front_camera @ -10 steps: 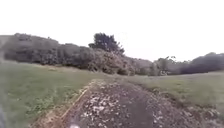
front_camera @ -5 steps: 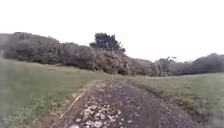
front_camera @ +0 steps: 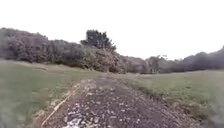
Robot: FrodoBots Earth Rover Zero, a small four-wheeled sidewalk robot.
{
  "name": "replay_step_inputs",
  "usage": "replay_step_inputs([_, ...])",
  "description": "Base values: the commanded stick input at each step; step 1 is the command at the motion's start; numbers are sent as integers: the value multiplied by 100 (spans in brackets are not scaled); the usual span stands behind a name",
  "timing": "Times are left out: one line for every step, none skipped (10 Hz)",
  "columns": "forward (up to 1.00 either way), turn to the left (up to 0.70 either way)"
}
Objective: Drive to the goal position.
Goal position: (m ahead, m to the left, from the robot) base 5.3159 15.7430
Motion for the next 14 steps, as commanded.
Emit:
replay_step_inputs([85,0])
replay_step_inputs([85,0])
replay_step_inputs([85,0])
replay_step_inputs([85,0])
replay_step_inputs([85,0])
replay_step_inputs([85,0])
replay_step_inputs([85,0])
replay_step_inputs([85,0])
replay_step_inputs([85,0])
replay_step_inputs([85,0])
replay_step_inputs([85,0])
replay_step_inputs([85,0])
replay_step_inputs([85,0])
replay_step_inputs([85,0])
